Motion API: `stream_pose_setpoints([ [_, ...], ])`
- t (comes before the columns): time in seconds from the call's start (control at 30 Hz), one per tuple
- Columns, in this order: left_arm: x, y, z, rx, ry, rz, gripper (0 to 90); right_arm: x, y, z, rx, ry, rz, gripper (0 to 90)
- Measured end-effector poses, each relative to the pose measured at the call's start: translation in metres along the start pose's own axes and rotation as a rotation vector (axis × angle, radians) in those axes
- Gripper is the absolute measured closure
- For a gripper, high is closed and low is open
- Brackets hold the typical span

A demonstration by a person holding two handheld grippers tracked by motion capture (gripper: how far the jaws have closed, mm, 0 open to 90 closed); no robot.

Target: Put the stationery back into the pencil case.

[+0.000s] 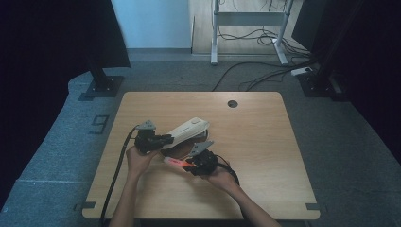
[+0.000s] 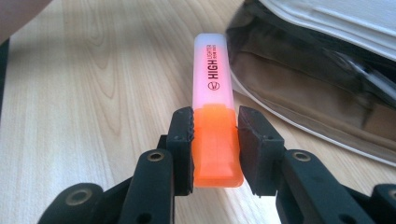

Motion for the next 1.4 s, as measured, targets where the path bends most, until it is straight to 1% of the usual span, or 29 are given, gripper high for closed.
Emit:
stream_pose_setpoints([
  [0.23, 0.000, 0.000, 0.000, 0.001, 0.001, 0.001, 76.5, 0.010, -0.014, 0.008, -0.033, -0.013, 0.035, 65.9],
  [0.4, 0.000, 0.000, 0.000, -0.001, 0.001, 0.001, 76.5, 0.015, -0.024, 0.010, -0.041, -0.018, 0.061, 65.9],
  [0.57, 0.000, -0.001, 0.000, -0.003, 0.002, 0.001, 76.5, 0.016, -0.035, 0.011, -0.053, -0.016, 0.082, 65.9],
  [0.7, 0.000, -0.001, 0.000, -0.003, 0.004, 0.002, 76.5, 0.014, -0.043, 0.012, -0.066, -0.021, 0.091, 65.9],
  [0.77, 0.000, -0.001, 0.000, -0.003, 0.005, 0.002, 76.5, 0.014, -0.045, 0.013, -0.070, -0.018, 0.090, 65.9],
  [1.0, 0.000, -0.002, 0.000, -0.005, 0.006, 0.005, 76.5, 0.005, -0.048, 0.019, -0.062, 0.041, 0.086, 65.9],
  [1.2, 0.000, -0.002, 0.000, -0.005, 0.006, 0.005, 76.4, -0.004, -0.052, 0.024, -0.071, 0.086, 0.075, 65.9],
  [1.4, 0.000, -0.002, 0.000, -0.006, 0.006, 0.005, 76.4, -0.011, -0.055, 0.026, -0.078, 0.111, 0.065, 65.2],
])
Point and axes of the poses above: each handheld gripper's, and its own axes: x roughly backward along the jaws, z roughly out of its underside, y roughly to its left, the point moved 8 cm from there along -x, roughly forward along the jaws, and after that the axes turned 14 degrees about -z, right-handed, at the moved point
